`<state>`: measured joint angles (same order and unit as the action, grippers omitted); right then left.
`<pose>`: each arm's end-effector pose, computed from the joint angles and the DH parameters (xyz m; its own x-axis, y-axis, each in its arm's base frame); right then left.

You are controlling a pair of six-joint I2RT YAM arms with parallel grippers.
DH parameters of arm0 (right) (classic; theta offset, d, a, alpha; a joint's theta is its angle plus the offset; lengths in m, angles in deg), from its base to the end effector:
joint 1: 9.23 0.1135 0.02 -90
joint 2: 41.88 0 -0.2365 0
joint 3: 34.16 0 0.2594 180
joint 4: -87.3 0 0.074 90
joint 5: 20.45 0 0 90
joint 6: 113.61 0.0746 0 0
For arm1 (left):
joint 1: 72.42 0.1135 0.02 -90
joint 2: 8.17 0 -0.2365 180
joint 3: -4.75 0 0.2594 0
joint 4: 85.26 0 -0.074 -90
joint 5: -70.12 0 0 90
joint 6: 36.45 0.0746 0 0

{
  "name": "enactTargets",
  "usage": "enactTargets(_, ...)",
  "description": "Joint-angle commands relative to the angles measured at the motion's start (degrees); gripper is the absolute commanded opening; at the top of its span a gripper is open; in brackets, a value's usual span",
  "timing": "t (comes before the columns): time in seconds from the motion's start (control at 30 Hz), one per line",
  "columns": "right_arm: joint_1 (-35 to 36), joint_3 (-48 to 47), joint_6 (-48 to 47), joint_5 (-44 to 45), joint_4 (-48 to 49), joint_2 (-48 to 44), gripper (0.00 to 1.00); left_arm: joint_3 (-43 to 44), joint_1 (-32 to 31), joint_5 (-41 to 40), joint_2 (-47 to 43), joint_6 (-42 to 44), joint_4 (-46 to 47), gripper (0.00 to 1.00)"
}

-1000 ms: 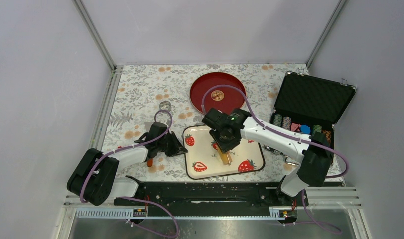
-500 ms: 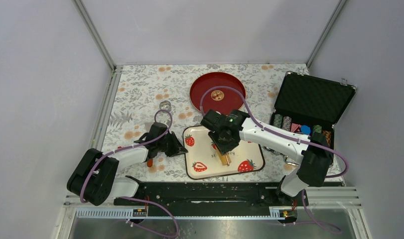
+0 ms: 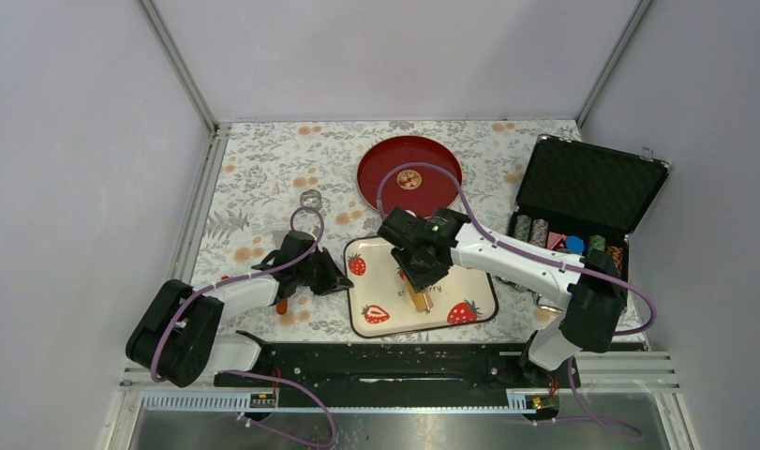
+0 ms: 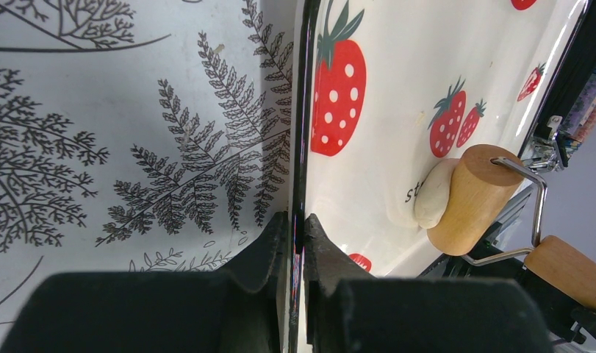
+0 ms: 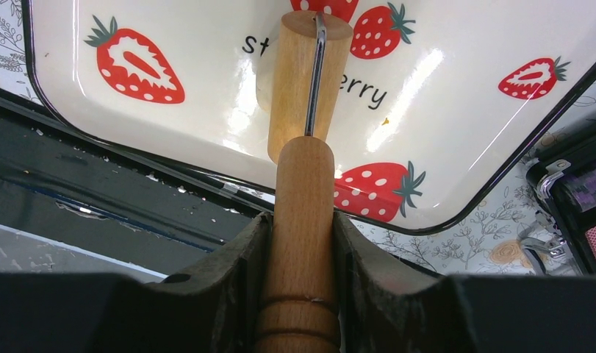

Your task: Roll out the dumpling wrappers from the dough

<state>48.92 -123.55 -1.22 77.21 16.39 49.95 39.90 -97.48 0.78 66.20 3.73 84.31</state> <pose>0.1821 0.2743 0.1971 -0.7805 -0.5409 -0.3136 -0.5672 0.8235 -0.0089 0.2156 -0.1299 0.0676 -0.9063 -0.3654 -0.2123 -0.1382 0.7311 -0.6682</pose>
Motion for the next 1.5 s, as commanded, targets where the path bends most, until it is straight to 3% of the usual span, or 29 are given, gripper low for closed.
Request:
enactTargets(0.0, 2.54, 6.24, 4.35, -15.31, 13.57, 7.82, 0.00, -0.38, 0.32, 1.30, 0.07, -0.91, 3.75, 0.00)
enactTargets(1.47, 0.47, 9.49, 5.63, -19.91, 16.89, 14.36, 0.00, -0.86, 0.54, 1.56, -0.28, -1.15, 4.31, 0.00)
